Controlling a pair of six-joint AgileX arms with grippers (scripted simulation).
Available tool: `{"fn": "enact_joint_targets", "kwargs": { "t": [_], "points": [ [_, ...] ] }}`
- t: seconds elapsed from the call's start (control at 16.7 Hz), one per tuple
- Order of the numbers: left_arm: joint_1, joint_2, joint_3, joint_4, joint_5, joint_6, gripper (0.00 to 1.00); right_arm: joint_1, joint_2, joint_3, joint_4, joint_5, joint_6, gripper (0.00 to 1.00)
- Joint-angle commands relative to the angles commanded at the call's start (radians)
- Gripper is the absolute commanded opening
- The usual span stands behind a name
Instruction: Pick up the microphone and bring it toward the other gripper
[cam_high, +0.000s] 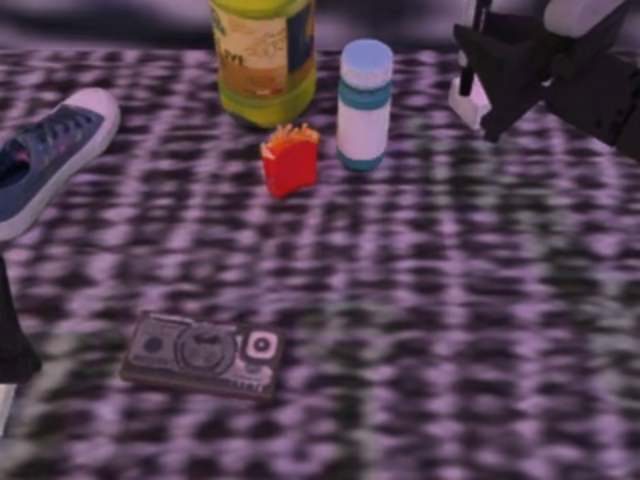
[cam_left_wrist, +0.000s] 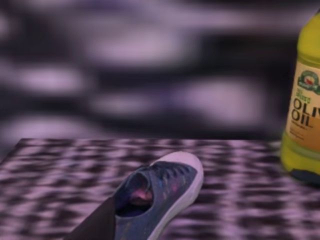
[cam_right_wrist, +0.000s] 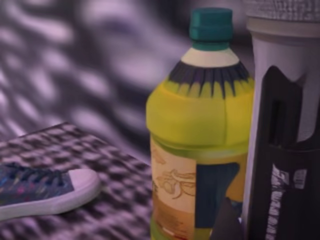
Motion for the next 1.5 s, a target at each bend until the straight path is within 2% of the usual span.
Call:
{"fn": "enact_joint_targets", "kwargs": {
  "t": [0.24, 0.36, 0.48, 0.84, 0.96, 1.5],
  "points": [
    [0.000, 0.000, 0.000, 0.000, 0.000, 0.000, 1.00, 0.008, 0.002, 0.004, -0.003, 0.004, 0.003, 0.00],
    [0.000, 0.000, 0.000, 0.000, 0.000, 0.000, 1.00, 0.041, -0.017, 0.002, -0.016, 0.033, 0.002, 0.00],
    [0.000, 0.000, 0.000, 0.000, 0.000, 0.000, 1.00, 0.101, -0.053, -0.003, -0.039, 0.092, 0.003, 0.00],
    [0.000, 0.000, 0.000, 0.000, 0.000, 0.000, 1.00, 0.330, -0.188, -0.026, -0.133, 0.314, 0.007, 0.00],
    [0.000, 0.000, 0.000, 0.000, 0.000, 0.000, 1.00, 0.375, -0.216, -0.031, -0.152, 0.358, 0.008, 0.00],
    [0.000, 0.000, 0.000, 0.000, 0.000, 0.000, 1.00, 0.383, -0.222, -0.032, -0.156, 0.367, 0.008, 0.00]
  ]
}}
